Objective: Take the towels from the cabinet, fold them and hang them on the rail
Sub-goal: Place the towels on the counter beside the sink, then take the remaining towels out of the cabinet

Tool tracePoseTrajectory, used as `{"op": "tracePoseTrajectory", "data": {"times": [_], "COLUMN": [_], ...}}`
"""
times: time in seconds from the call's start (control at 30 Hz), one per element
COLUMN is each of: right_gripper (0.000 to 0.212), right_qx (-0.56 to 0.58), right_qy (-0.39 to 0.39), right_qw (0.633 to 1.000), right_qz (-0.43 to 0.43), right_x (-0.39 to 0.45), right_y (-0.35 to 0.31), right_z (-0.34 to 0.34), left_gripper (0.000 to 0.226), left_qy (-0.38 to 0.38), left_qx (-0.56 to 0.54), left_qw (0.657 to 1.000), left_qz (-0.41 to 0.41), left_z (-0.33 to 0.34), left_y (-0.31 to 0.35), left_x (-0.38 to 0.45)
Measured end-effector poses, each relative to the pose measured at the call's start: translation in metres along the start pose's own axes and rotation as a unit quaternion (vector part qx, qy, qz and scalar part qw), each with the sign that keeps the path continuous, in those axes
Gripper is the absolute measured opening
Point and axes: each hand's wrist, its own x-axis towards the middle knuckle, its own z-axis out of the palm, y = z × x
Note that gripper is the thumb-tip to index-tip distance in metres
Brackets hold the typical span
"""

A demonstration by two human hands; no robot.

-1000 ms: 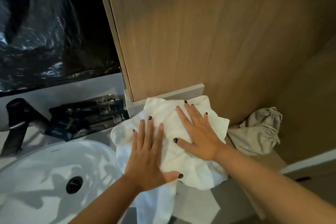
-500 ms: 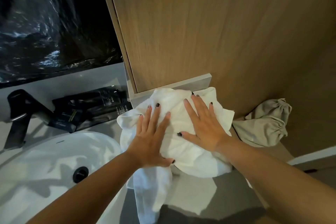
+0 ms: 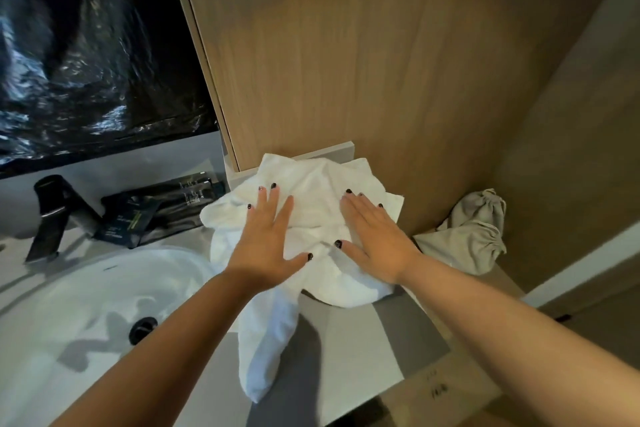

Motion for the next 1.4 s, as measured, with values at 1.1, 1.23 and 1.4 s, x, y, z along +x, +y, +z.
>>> {"op": "tracePoseTrajectory", "data": {"times": [1.1, 1.23, 1.4], "right_gripper": [0.074, 0.085, 0.078], "right_qx": [0.048, 0.041, 0.039], "right_qy": [-0.095, -0.068, -0.1], "right_qw": [0.973, 0.977, 0.975], "right_qz": [0.203, 0.196, 0.195], "right_x": [-0.347, -0.356, -0.352], "right_y": [0.225, 0.235, 0.262], "right_z": [0.031, 0.067, 0.111], "left_gripper": [0.082, 0.086, 0.078], "left_qy": [-0.16, -0.203, -0.204], "left_qx": [-0.044, -0.02, -0.055], "left_qw": [0.984, 0.978, 0.977], "left_qz": [0.058, 0.052, 0.007], "left_z": [0.156, 0.192, 0.242], "left_y": [0.333, 0.327, 0.331], "left_x": [-0.084, -0.081, -0.08]}}
